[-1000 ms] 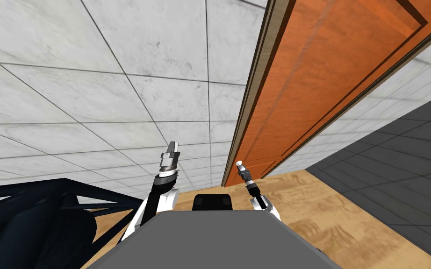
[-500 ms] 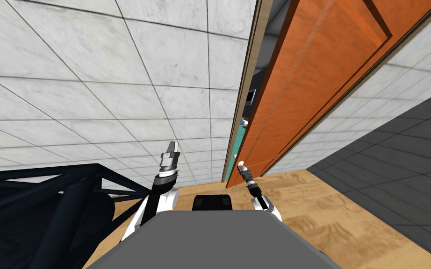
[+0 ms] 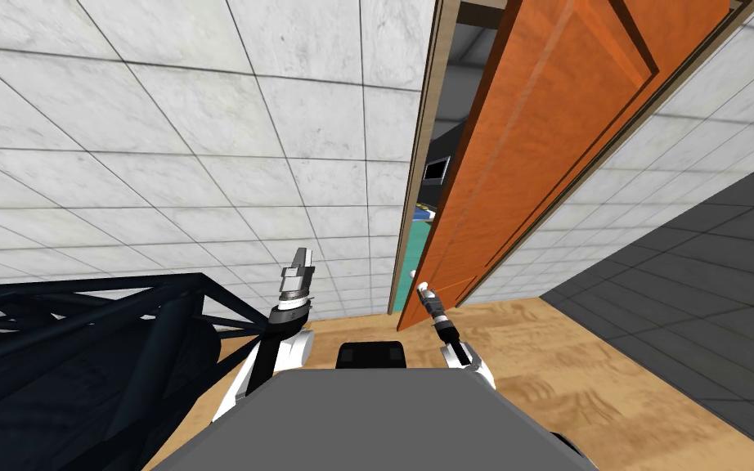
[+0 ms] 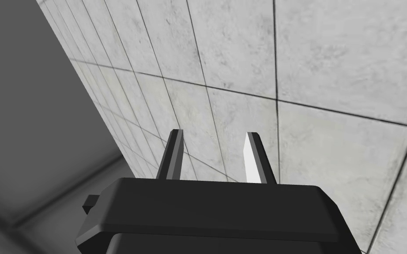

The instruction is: Pull the door open

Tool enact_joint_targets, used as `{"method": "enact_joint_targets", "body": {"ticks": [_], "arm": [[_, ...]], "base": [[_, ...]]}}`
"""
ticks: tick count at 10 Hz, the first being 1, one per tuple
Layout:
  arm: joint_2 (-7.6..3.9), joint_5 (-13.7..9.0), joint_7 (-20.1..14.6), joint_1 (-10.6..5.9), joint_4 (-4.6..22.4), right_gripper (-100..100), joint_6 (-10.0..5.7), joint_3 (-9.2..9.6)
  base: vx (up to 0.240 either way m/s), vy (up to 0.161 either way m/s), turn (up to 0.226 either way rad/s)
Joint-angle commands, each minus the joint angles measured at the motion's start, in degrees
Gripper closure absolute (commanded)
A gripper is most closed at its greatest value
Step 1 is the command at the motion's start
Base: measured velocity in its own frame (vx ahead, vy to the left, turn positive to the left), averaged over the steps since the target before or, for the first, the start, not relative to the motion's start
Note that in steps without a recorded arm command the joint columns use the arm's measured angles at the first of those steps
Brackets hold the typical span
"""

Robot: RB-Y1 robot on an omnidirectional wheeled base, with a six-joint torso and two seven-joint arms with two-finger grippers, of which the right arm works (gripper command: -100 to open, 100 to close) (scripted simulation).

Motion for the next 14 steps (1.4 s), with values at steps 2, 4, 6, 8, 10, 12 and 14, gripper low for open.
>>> {"method": "enact_joint_targets", "body": {"ticks": [2,4,6,8,10,12,14], "arm": [[1.66,0.6,-0.3,0.62,-0.4,100,0.28,1.61],[1.63,0.3,-1.1,0.59,-0.3,100,0.3,1.68],[1.63,0.3,-1.1,0.59,-0.3,100,0.3,1.68],[1.63,0.3,-1.1,0.59,-0.3,100,0.3,1.68],[1.63,0.3,-1.1,0.59,-0.3,100,0.3,1.68],[1.61,0.0,-1.9,0.57,-0.3,100,0.33,1.75],[1.61,0.0,-1.9,0.57,-0.3,100,0.33,1.75]], "base": [[0.015,-0.002,0.003],[-0.023,-0.003,0.035],[-0.01,0.001,0.011],[0.003,0.005,-0.024],[-0.005,-0.011,0.005],[-0.026,0.001,0.04],[-0.009,0.009,0.004]]}}
